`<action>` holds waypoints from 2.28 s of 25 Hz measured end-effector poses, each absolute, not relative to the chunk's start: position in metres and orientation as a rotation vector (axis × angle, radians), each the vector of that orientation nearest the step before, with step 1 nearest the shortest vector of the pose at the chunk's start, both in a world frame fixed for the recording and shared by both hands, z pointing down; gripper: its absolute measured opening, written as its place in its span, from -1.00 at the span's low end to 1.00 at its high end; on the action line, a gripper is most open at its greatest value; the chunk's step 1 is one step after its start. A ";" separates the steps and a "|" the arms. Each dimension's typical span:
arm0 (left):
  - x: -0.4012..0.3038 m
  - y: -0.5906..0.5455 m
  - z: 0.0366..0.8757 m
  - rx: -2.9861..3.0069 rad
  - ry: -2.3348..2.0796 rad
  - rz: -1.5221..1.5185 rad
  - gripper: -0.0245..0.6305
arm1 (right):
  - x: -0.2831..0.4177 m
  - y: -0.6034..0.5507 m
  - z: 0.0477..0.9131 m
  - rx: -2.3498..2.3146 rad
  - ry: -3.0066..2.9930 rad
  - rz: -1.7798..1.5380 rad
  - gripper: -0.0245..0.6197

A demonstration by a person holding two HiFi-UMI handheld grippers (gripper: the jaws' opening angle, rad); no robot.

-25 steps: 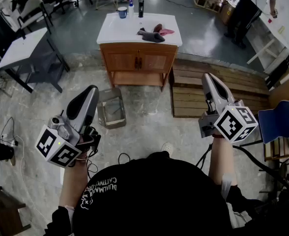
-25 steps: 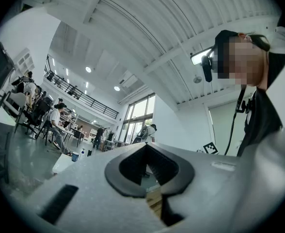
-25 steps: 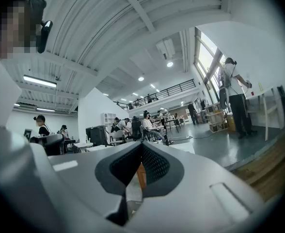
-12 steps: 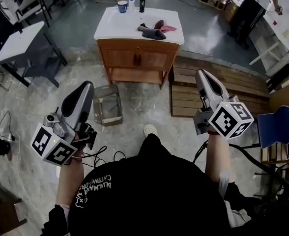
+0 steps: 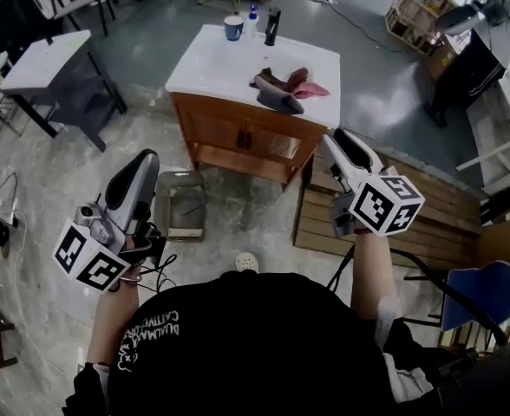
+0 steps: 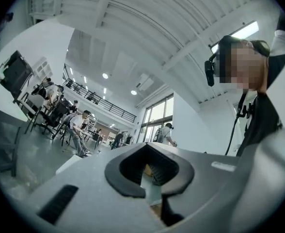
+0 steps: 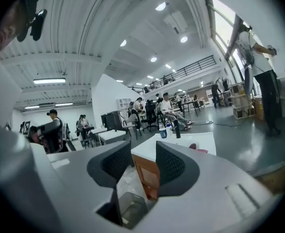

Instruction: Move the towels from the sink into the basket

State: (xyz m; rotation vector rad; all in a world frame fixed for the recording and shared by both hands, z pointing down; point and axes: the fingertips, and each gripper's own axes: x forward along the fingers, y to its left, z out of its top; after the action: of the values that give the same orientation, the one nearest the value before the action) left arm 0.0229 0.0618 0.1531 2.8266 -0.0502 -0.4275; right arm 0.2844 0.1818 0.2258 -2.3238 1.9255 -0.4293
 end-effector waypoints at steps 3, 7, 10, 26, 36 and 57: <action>0.043 0.043 0.167 2.833 -0.181 -0.366 -0.93 | 0.320 0.147 0.258 -2.374 2.031 -0.523 -0.25; 0.044 0.027 0.188 2.806 -0.355 -0.313 -0.93 | 0.356 0.095 0.294 -2.374 2.135 -0.567 -0.24; 0.042 0.021 0.201 2.793 -0.441 -0.300 -0.93 | 0.370 0.058 0.318 -2.345 2.152 -0.622 -0.17; 0.071 -0.027 0.227 2.716 -0.666 -0.234 -0.93 | 0.418 -0.009 0.383 -2.400 2.141 -0.855 -0.17; 0.105 -0.049 0.252 2.656 -0.613 -0.190 -0.93 | 0.459 -0.028 0.423 -2.643 2.204 -0.854 -0.30; 0.067 -0.054 0.267 2.605 -0.657 -0.216 -0.93 | 0.405 -0.041 0.354 -2.526 2.340 -0.470 -0.82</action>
State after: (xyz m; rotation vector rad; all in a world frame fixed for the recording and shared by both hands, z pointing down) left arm 0.0672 -0.0536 0.2667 2.6046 -0.6573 -0.2164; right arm 0.4046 -0.0410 0.3536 -2.5263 2.3398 -0.4698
